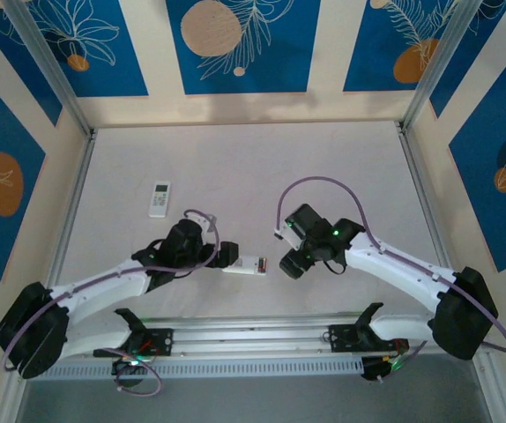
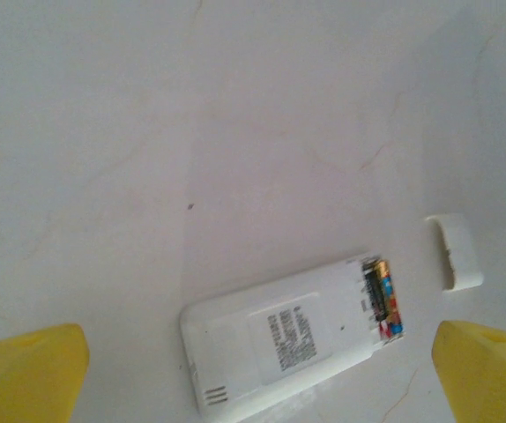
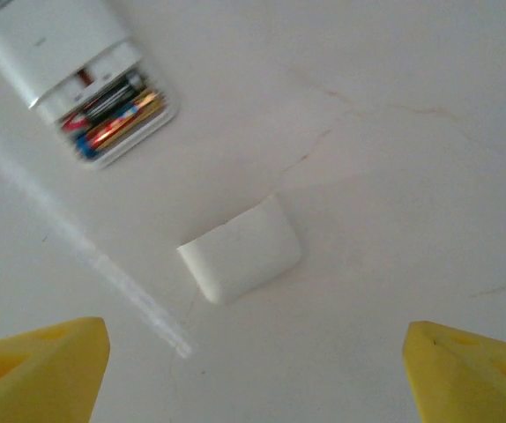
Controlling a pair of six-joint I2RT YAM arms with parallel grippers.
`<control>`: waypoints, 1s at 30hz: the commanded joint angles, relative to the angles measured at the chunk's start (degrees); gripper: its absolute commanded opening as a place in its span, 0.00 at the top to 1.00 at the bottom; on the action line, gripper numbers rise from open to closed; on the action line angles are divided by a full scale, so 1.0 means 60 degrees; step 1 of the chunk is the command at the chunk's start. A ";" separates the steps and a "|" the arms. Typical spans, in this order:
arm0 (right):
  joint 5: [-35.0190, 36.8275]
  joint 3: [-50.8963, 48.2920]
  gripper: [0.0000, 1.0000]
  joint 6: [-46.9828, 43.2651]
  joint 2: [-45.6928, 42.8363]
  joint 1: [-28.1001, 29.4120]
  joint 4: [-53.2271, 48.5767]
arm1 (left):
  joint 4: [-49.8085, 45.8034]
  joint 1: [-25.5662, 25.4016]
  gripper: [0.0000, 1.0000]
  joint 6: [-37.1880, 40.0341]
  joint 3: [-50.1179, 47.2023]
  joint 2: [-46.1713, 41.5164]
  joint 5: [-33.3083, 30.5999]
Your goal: Load the batteries into the remote control
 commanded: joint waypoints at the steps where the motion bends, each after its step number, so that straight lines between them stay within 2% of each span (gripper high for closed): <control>1: -0.1523 -0.0101 0.11 -0.1910 0.0025 -0.0238 -0.0121 | 0.1064 -0.0036 0.00 0.0543 -0.0512 -0.0400 -0.0084; 4: -0.1629 -0.0237 0.10 -0.2465 0.0521 -0.0244 0.0148 | 0.1438 -0.0043 0.00 0.0841 -0.0749 -0.0533 0.0286; 8: -0.1091 -0.0847 0.10 -0.3676 0.1107 -0.0387 0.1185 | 0.1921 -0.0036 0.00 0.1083 -0.1099 -0.0840 0.0598; 13: -0.1491 -0.1045 0.11 -0.4635 0.1832 -0.0790 0.2097 | 0.3246 -0.0044 0.00 0.1006 -0.1951 -0.1261 0.0470; 17: -0.1611 -0.1430 0.13 -0.4884 0.2093 -0.0927 0.3064 | 0.3197 -0.0038 0.00 0.1217 -0.2032 -0.1399 0.0398; 22: -0.1431 -0.1498 0.25 -0.5163 0.2853 -0.0971 0.3181 | 0.3189 -0.0042 0.00 0.1431 -0.2106 -0.1408 0.0464; 25: -0.1506 -0.1436 0.38 -0.5324 0.3061 -0.1007 0.2784 | 0.3238 -0.0036 0.00 0.1506 -0.2162 -0.1422 0.0479; 30: -0.1756 -0.1446 0.46 -0.5393 0.2612 -0.1069 0.2638 | 0.3517 -0.0036 0.00 0.1504 -0.2306 -0.1385 0.0436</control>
